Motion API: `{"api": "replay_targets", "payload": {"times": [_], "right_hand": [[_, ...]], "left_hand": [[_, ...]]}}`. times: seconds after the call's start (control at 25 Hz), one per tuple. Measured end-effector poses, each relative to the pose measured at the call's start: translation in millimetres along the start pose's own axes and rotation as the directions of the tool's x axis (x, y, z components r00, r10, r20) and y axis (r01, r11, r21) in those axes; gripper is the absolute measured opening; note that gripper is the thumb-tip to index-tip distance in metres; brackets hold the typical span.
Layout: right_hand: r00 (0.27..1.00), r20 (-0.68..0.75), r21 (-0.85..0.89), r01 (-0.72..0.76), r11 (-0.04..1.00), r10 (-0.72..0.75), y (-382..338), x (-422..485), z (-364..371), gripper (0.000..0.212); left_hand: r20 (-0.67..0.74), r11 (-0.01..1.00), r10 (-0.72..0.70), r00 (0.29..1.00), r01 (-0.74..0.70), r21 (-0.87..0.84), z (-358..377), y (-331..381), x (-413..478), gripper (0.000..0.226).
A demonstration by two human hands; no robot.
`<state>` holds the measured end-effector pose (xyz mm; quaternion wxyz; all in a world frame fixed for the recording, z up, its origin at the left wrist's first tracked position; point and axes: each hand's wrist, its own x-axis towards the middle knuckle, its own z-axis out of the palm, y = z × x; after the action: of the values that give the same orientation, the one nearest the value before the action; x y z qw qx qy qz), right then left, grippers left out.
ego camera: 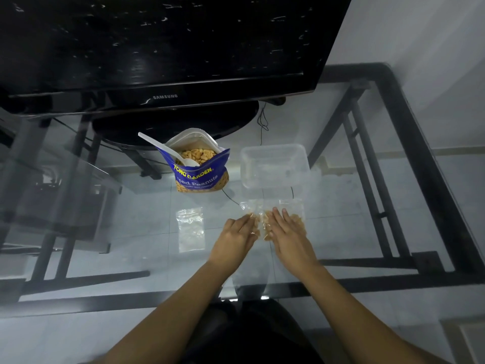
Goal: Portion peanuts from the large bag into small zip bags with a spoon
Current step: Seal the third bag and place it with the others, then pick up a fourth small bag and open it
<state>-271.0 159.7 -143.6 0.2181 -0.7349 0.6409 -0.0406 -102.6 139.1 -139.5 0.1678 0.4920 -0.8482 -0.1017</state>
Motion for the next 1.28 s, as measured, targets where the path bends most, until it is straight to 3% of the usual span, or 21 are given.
{"api": "replay_targets", "payload": {"times": [0.24, 0.32, 0.44, 0.68, 0.84, 0.96, 1.04, 1.12, 1.16, 1.2, 1.28], "right_hand": [[0.993, -0.069, 0.048, 0.100, 0.994, -0.097, -42.4, 10.6, -5.8, 0.049], [0.986, -0.068, 0.086, 0.155, 0.984, -0.149, -67.9, 19.3, -3.2, 0.051], [0.979, -0.015, 0.140, 0.204, 0.969, -0.204, -106.1, 37.4, 7.9, 0.046], [0.999, 0.032, 0.130, 0.014, 0.991, -0.019, -141.1, 77.5, 22.1, 0.054], [1.000, 0.009, 0.240, -0.016, 0.971, 0.014, -143.2, 80.5, 24.6, 0.030], [0.999, -0.003, 0.395, -0.042, 0.918, 0.047, -146.2, 71.8, 27.2, 0.014], [0.980, 0.015, 0.652, -0.160, 0.741, 0.198, -149.7, 68.0, 21.9, 0.013], [0.946, 0.088, 0.855, -0.233, 0.464, 0.312, -152.8, 65.3, 13.3, 0.025], [0.935, 0.101, 0.893, -0.236, 0.382, 0.341, -153.4, 63.1, 9.6, 0.033], [0.929, 0.103, 0.907, -0.235, 0.348, 0.357, -153.2, 60.7, 7.0, 0.040], [0.924, 0.084, 0.904, -0.227, 0.361, 0.373, -151.5, 55.9, 3.4, 0.042]], "left_hand": [[0.032, 0.977, -0.203, 0.979, 0.205, -0.054, -25.4, -42.4, -13.1, 0.040], [0.016, 0.964, -0.261, 0.965, 0.261, -0.058, -39.0, -71.6, -26.1, 0.034], [0.067, 0.931, -0.364, 0.929, 0.364, 0.004, -54.1, -108.9, -41.7, 0.044], [0.225, 0.886, -0.458, 0.860, 0.462, 0.037, -52.6, -126.0, -28.9, 0.052], [0.198, 0.885, -0.450, 0.871, 0.465, -0.035, -49.5, -128.5, -26.1, 0.027], [0.159, 0.881, -0.406, 0.900, 0.432, -0.195, -54.2, -126.2, -29.0, 0.012], [0.170, 0.732, -0.506, 0.846, 0.525, -0.433, -63.2, -121.8, -29.8, 0.013], [0.270, 0.399, -0.634, 0.725, 0.605, -0.689, -74.3, -117.3, -30.7, 0.022], [0.314, 0.252, -0.661, 0.682, 0.595, -0.763, -78.7, -115.1, -31.3, 0.025], [0.342, 0.171, -0.671, 0.657, 0.587, -0.791, -81.6, -113.8, -32.4, 0.024], [0.365, 0.169, -0.662, 0.654, 0.605, -0.778, -83.3, -113.9, -33.1, 0.015]]}}
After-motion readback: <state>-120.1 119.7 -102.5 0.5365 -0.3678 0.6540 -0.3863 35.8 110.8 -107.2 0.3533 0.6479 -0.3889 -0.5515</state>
